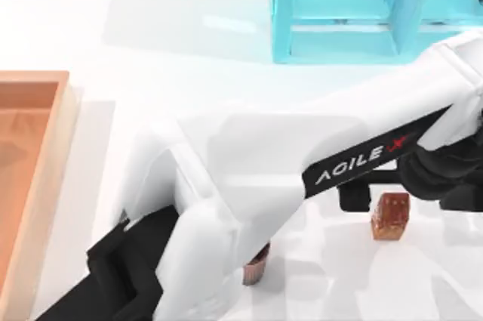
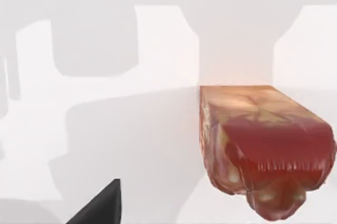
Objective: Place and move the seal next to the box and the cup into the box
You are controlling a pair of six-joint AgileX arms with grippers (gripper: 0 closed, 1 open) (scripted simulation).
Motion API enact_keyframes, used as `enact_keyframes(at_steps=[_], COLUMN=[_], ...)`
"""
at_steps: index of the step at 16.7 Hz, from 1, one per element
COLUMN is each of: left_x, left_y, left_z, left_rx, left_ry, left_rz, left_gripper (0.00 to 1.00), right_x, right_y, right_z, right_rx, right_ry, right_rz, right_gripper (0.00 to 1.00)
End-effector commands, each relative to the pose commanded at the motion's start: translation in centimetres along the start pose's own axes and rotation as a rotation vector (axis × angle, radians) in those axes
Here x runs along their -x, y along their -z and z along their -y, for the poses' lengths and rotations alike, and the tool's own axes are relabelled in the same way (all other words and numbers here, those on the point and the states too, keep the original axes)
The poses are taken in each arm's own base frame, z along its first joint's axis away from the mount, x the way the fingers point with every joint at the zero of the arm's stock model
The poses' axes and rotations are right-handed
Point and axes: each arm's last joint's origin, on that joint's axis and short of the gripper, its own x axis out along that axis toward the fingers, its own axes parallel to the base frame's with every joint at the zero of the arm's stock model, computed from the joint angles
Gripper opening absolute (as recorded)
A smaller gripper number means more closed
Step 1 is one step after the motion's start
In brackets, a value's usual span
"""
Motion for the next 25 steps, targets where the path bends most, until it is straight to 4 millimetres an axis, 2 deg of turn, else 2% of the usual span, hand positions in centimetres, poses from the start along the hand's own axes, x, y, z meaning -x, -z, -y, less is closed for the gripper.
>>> enact_keyframes(at_steps=[4,6,11,24,25], left_x=[-4.3,-5.8,-6.1,-6.1,-6.1], left_y=[0.1,0.2,0.2,0.2,0.2], left_z=[0.1,0.0,-0.1,-0.1,-0.1], left_rx=[0.001,0.001,0.001,0.001,0.001], left_ry=[0.004,0.001,0.001,0.001,0.001], left_rz=[0.002,0.001,0.001,0.001,0.001], left_gripper=[1.00,1.00,1.00,0.02,0.00], right_x=[0.0,0.0,0.0,0.0,0.0], right_y=[0.0,0.0,0.0,0.0,0.0], right_z=[0.0,0.0,0.0,0.0,0.0], right_rx=[0.000,0.000,0.000,0.000,0.000], right_ry=[0.000,0.000,0.000,0.000,0.000], right_rz=[0.000,0.000,0.000,0.000,0.000], right_gripper=[1.00,1.00,1.00,1.00,1.00])
